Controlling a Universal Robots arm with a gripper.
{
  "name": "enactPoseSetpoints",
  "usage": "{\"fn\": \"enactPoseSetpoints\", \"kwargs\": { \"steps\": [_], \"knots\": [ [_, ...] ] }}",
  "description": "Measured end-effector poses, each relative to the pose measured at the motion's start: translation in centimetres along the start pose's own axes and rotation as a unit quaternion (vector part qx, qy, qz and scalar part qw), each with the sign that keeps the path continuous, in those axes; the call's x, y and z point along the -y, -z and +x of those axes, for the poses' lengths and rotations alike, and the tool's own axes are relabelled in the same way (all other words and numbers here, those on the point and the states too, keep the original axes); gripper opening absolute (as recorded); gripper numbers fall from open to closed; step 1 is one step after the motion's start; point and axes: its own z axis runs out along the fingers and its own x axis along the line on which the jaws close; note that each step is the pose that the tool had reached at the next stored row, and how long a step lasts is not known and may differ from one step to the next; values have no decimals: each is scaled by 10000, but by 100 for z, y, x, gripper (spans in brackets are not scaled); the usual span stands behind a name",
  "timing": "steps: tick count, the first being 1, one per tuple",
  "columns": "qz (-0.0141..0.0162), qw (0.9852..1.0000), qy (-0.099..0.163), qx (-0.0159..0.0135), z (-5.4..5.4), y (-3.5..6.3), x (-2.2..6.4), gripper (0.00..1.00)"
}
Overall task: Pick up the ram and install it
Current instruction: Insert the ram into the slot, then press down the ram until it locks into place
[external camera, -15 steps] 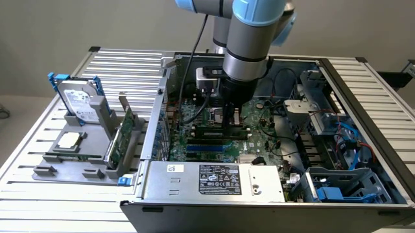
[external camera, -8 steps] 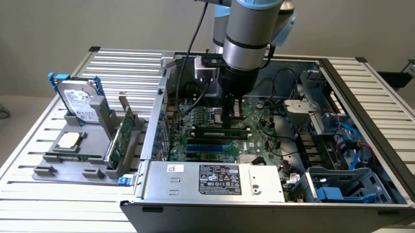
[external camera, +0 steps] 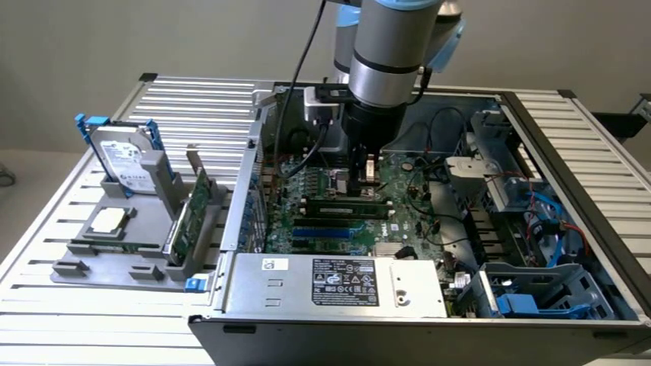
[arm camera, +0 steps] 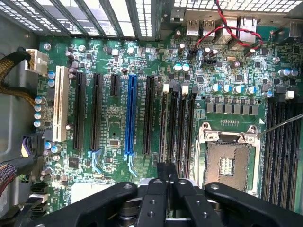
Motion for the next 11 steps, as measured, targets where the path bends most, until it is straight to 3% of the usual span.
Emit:
{"fn": "enactPoseSetpoints", "kwargs": {
  "steps": [11],
  "knots": [
    [0, 10000, 0, 0, 0, 0, 0, 11]
  ]
}}
